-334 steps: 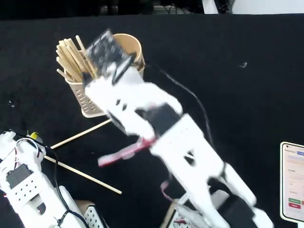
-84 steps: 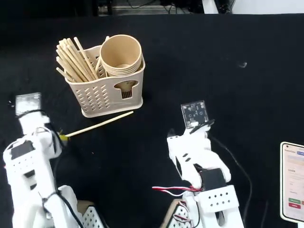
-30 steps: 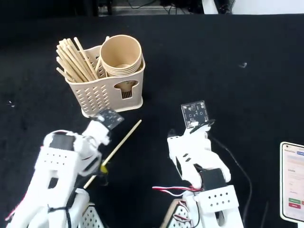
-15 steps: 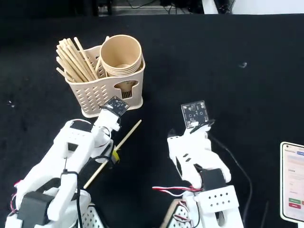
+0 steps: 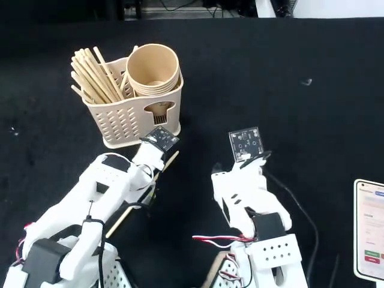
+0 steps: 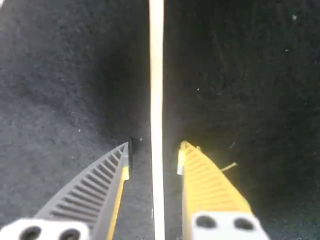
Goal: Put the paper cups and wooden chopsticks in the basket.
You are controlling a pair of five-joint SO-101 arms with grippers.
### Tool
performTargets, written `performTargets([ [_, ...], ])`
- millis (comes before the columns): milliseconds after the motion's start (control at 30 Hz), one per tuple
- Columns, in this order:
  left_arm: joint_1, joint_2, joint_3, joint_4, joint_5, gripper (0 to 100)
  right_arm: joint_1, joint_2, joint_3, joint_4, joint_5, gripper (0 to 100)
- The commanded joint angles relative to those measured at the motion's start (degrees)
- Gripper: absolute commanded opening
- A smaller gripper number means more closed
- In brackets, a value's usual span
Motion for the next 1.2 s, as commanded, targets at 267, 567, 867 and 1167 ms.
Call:
performTargets([
  [267,0.5,0.3,0.0,-1.4,1.0,6,1.1,-1.1,-0.2,-1.1,-0.2,23.7],
  [567,0.6,-0.5,1.0,3.1,0.6,3,1.1,-1.1,-0.2,-1.1,-0.2,23.7],
  [867,0.5,-3.1,-8.3,23.6,-4.9,3,1.1,-1.1,-0.3,-1.1,-0.3,23.7],
  [1167,0.3,-27.4,-24.1,49.1,-9.8,3,1.2,-1.1,-0.4,-1.2,-0.5,21.4],
])
